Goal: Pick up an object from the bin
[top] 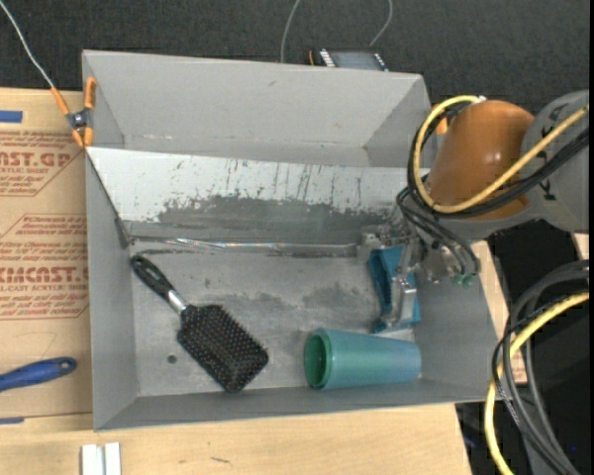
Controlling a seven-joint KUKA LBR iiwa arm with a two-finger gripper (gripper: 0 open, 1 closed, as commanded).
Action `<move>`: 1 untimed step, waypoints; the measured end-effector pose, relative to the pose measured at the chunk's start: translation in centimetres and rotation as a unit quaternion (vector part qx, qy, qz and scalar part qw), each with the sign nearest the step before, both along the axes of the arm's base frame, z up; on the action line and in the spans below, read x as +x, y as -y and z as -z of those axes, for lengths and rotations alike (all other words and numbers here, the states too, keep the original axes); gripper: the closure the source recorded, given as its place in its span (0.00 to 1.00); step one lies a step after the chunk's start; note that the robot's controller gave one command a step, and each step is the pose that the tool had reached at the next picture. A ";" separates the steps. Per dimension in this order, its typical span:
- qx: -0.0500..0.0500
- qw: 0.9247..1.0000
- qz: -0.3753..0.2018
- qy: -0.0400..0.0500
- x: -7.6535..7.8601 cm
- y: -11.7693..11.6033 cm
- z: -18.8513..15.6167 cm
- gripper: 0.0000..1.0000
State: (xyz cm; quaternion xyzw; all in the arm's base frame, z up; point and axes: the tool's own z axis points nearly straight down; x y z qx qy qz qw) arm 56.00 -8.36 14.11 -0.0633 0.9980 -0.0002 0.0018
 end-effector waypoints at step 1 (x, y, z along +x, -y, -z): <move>0.001 0.995 -0.096 0.000 -5.3 -7.6 -0.2 0.00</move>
Offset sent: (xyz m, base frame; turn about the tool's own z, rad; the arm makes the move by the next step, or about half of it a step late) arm -0.0525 0.0738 0.0021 -0.1898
